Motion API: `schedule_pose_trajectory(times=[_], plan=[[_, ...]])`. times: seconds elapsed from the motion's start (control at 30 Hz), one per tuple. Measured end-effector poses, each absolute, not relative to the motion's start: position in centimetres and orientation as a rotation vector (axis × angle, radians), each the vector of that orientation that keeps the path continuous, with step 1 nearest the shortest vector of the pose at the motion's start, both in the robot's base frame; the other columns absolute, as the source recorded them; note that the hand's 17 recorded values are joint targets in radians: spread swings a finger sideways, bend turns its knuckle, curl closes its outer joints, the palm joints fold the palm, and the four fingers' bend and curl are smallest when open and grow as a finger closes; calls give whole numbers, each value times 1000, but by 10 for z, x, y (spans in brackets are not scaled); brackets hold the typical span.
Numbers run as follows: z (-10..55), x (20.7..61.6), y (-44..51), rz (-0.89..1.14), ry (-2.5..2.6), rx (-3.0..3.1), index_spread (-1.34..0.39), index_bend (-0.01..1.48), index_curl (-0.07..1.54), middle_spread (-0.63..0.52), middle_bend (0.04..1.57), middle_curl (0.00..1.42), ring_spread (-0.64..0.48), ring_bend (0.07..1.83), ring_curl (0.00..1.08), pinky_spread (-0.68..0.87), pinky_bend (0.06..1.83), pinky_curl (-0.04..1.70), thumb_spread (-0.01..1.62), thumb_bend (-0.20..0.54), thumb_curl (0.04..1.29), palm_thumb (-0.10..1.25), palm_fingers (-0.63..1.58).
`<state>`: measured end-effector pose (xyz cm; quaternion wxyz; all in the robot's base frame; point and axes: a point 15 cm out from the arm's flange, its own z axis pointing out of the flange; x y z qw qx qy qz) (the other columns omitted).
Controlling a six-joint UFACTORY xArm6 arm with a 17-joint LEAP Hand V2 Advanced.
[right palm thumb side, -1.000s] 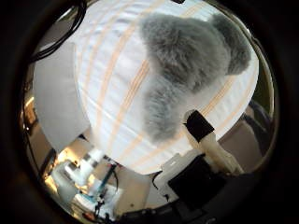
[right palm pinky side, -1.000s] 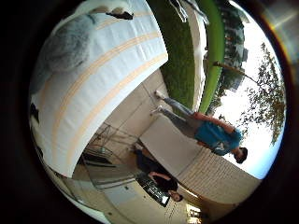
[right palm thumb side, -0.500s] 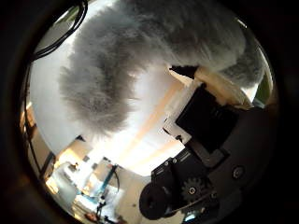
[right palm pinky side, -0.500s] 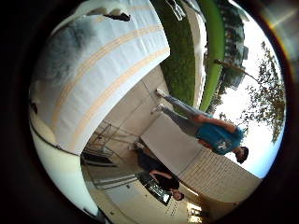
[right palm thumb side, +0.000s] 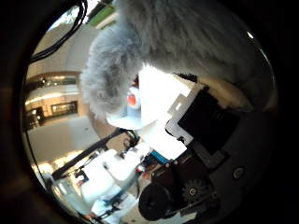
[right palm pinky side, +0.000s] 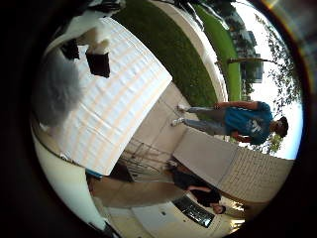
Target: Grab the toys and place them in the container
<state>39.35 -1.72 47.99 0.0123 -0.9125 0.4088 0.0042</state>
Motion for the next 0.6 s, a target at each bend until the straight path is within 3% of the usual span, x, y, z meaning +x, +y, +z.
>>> schedule_pose_trajectory(times=[0.33,0.6], plan=[[501,309,105,139,1006,-2753,-995,657,-12,-267,1104,1058,-106,1367,819,187,1391,859,1172,-17,563,981,948],[438,320,159,184,1089,-2696,-1079,796,-14,-271,1132,1120,-124,1406,844,153,1412,941,1177,-17,584,976,894]])
